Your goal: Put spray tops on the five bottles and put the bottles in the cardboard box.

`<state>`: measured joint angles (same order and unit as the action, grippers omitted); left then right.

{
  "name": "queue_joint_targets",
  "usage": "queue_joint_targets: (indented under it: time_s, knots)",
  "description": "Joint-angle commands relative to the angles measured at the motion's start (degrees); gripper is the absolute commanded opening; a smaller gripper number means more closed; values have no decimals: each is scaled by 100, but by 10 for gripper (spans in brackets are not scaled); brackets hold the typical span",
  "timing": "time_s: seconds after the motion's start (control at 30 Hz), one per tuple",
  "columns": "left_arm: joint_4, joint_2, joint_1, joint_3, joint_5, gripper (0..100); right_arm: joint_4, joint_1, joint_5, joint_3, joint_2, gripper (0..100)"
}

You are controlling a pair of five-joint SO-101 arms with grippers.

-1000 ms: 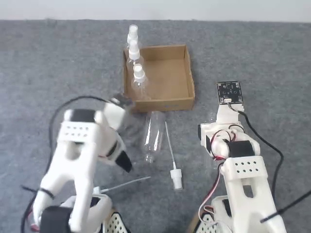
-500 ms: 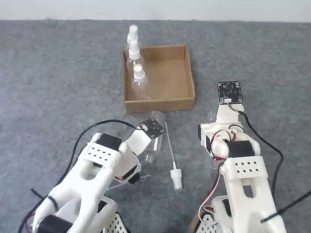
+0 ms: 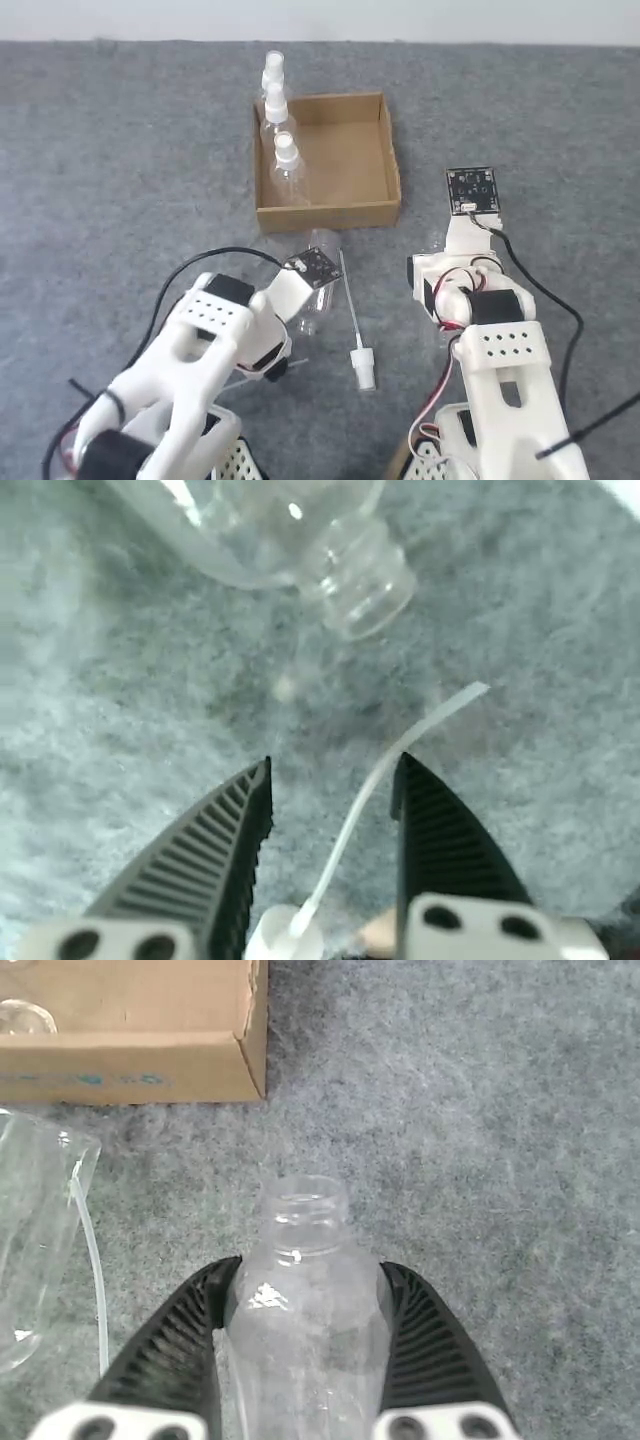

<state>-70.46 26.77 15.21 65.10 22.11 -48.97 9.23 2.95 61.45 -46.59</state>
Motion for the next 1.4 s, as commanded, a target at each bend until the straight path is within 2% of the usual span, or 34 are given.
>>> queue_joint_targets:
  time_s: [0.0, 0.17, 0.3, 0.4, 0.6, 0.87, 1.1, 1.37]
  knots:
    - [0, -624, 35, -541, 18, 110, 136, -84, -62, -88, -198, 9]
    - [-9, -782, 35, -620, 26, 15, 136, -84, -62, -88, -198, 9]
    - [-26, -782, 35, -620, 9, 13, 136, -84, -62, -88, -198, 9]
    - [0, -774, 35, -655, -264, 13, 136, -92, -62, -88, -198, 9]
    - [-281, -774, -220, -1297, -580, 13, 145, -198, -62, -88, -198, 9]
    - [-756, -774, -1424, -2527, -624, 13, 145, -198, -62, -88, -198, 9]
    - [-756, -835, -2655, -3213, -1213, 13, 145, -189, -62, -88, -198, 9]
    - [-712, -844, -3218, -3398, -2040, 12, 145, -189, -62, -88, -198, 9]
